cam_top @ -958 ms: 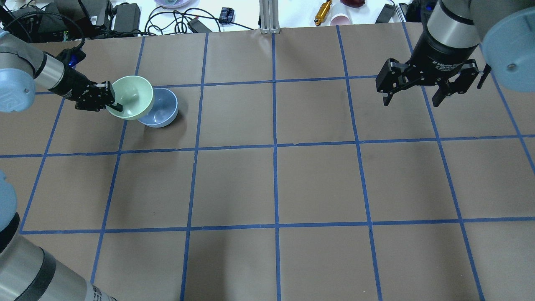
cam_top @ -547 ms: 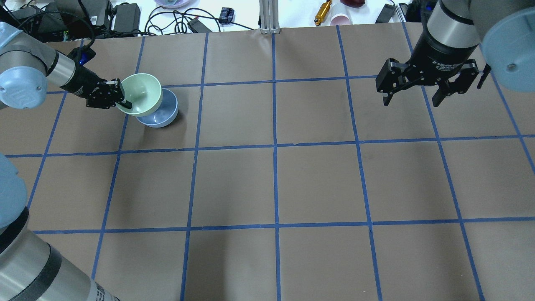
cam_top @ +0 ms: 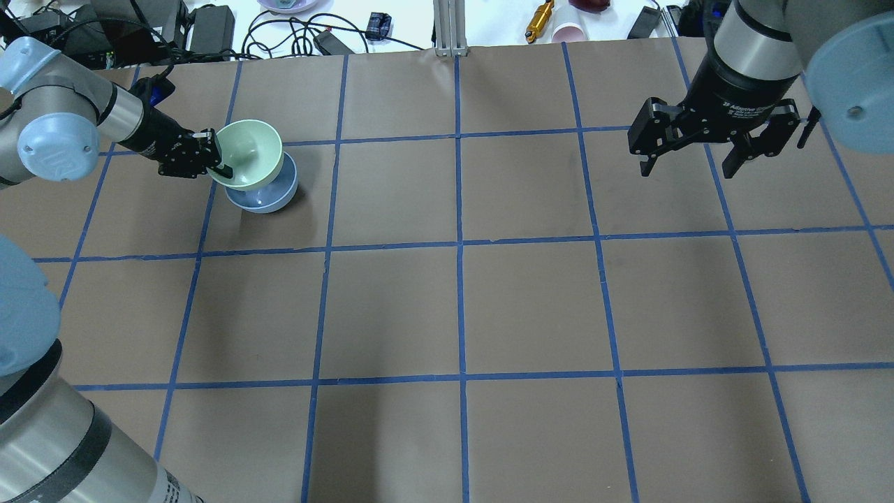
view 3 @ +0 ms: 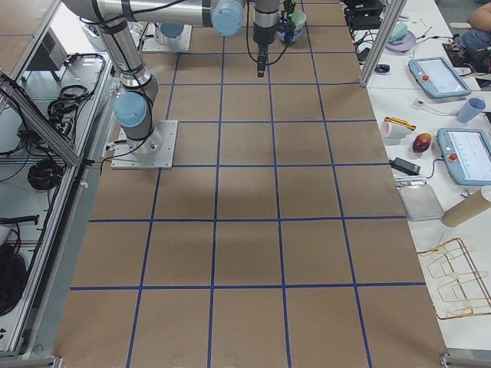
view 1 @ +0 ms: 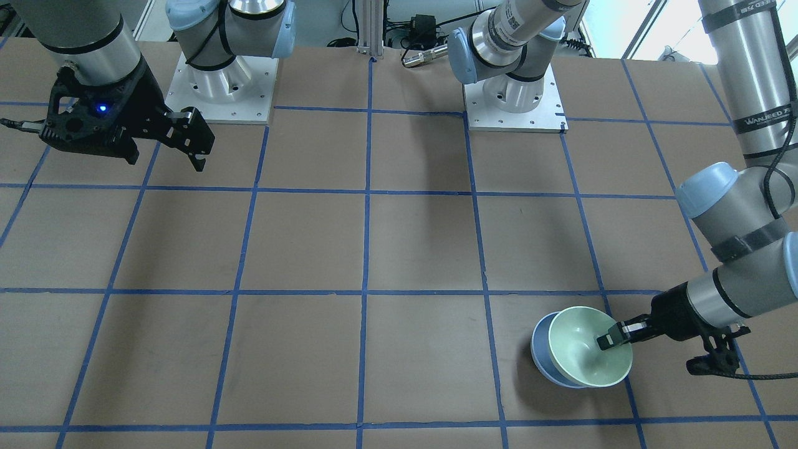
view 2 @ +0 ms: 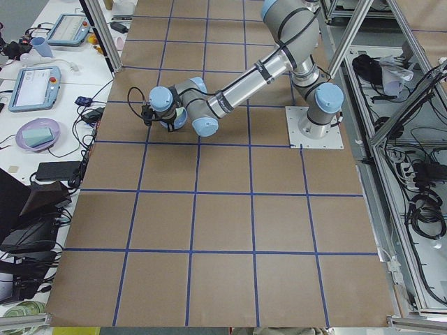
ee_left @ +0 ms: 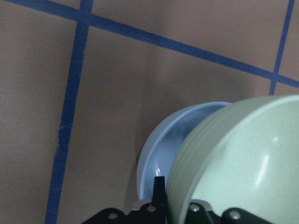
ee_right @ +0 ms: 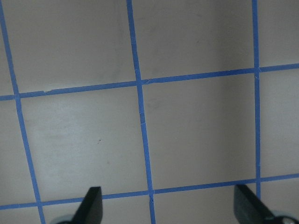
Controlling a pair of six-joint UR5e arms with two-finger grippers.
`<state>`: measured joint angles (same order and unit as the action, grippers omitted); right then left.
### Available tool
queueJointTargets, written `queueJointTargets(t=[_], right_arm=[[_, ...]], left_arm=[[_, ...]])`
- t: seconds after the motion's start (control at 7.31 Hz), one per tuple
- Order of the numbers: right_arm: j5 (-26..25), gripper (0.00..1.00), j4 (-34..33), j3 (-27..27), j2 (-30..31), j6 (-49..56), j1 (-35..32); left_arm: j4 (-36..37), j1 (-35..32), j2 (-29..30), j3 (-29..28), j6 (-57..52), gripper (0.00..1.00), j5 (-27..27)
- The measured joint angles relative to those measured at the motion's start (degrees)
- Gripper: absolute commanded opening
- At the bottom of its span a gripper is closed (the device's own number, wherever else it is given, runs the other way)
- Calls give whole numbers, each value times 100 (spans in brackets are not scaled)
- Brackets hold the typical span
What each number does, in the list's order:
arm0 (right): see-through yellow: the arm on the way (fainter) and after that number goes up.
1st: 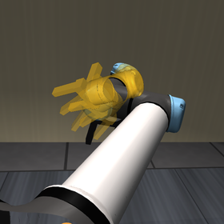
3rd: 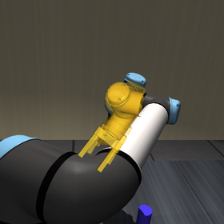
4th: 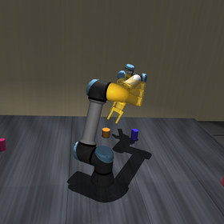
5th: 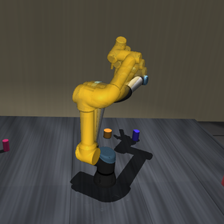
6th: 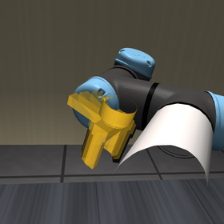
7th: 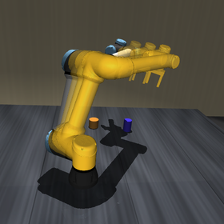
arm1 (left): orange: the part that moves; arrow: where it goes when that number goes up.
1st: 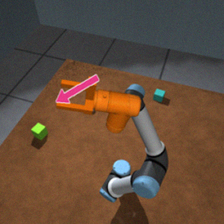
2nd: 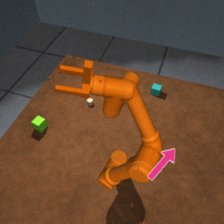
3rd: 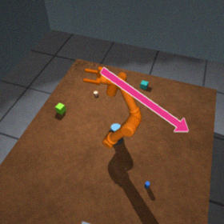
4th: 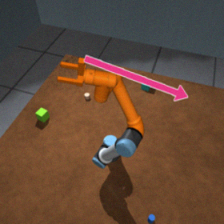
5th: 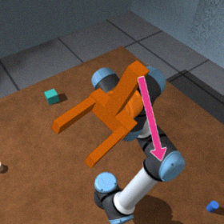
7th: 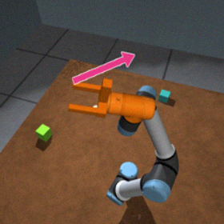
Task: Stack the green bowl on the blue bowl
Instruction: 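Lower the green bowl into the blue bowl and open the left gripper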
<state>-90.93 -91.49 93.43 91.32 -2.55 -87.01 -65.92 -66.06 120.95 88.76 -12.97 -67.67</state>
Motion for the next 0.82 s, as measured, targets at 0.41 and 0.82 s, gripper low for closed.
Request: queueJointTargets(t=[0.41,0.82], right_arm=[[-3,100,0,0,0,0,0],[-4,100,0,0,0,0,0]], left_arm=[[-55,-24,-89,0,10,100,-146],[-207,-66,-298,-13,51,100,-215]])
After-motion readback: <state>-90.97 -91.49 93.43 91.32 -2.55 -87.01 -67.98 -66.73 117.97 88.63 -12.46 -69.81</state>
